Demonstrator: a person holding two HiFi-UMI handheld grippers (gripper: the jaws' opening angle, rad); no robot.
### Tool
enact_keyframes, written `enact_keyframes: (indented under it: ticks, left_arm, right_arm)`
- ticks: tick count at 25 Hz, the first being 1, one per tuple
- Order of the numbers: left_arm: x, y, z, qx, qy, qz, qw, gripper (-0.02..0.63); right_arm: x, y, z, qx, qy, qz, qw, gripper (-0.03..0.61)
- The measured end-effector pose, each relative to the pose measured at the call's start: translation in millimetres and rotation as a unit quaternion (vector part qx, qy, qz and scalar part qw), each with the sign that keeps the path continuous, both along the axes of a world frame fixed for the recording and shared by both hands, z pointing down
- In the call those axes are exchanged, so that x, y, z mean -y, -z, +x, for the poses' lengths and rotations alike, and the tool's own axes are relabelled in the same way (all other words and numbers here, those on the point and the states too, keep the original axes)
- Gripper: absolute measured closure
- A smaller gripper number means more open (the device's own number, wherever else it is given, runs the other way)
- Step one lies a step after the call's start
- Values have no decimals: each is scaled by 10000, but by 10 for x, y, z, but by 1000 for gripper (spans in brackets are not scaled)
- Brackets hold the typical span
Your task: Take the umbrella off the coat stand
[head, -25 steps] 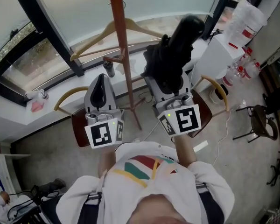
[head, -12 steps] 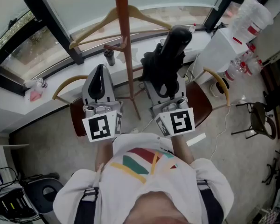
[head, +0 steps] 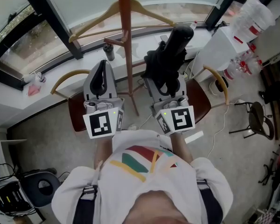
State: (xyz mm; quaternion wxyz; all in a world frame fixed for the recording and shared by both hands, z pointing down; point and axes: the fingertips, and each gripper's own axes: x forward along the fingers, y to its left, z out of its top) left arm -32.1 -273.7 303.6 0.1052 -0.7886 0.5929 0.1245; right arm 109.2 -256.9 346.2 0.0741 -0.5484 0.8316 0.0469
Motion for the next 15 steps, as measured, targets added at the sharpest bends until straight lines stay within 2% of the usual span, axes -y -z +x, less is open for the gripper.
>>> enact_keyframes:
  ticks: [4,15]
  left_arm:
    - [-101,17,161,21,40,63,10000,603]
    - [-61,-6,0,-3,144,23,9999,603]
  right_arm:
    - [-69,-17,150,41,77,-26,10000,353]
    - [5,-22,34,1,89,-57,9999,353]
